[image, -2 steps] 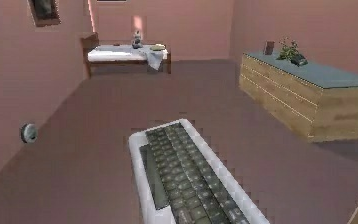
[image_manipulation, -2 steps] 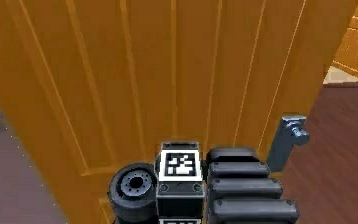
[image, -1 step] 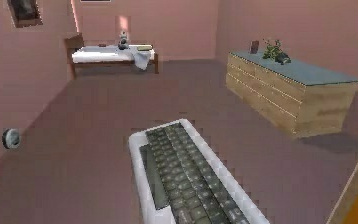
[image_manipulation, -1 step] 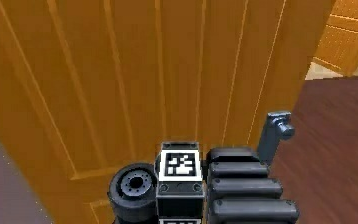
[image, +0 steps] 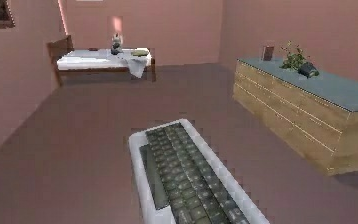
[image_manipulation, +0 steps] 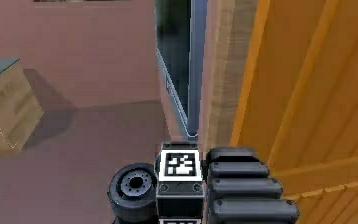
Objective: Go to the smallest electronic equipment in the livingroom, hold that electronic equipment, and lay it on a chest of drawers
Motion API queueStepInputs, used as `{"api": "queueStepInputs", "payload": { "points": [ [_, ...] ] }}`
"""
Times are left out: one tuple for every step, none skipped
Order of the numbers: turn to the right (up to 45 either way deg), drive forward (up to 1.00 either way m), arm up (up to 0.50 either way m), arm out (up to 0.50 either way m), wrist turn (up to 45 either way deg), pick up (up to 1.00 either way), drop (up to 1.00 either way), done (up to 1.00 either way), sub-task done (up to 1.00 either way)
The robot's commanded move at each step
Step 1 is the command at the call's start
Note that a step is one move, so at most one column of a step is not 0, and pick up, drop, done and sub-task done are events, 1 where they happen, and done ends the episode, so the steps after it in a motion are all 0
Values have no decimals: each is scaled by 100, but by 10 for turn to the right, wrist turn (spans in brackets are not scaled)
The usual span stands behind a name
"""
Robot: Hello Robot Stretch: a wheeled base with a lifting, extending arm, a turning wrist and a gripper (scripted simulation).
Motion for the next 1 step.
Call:
{"api": "queueStepInputs", "payload": {
  "points": [
    [150,0,0,0,0,0,0,0,0]
  ]
}}
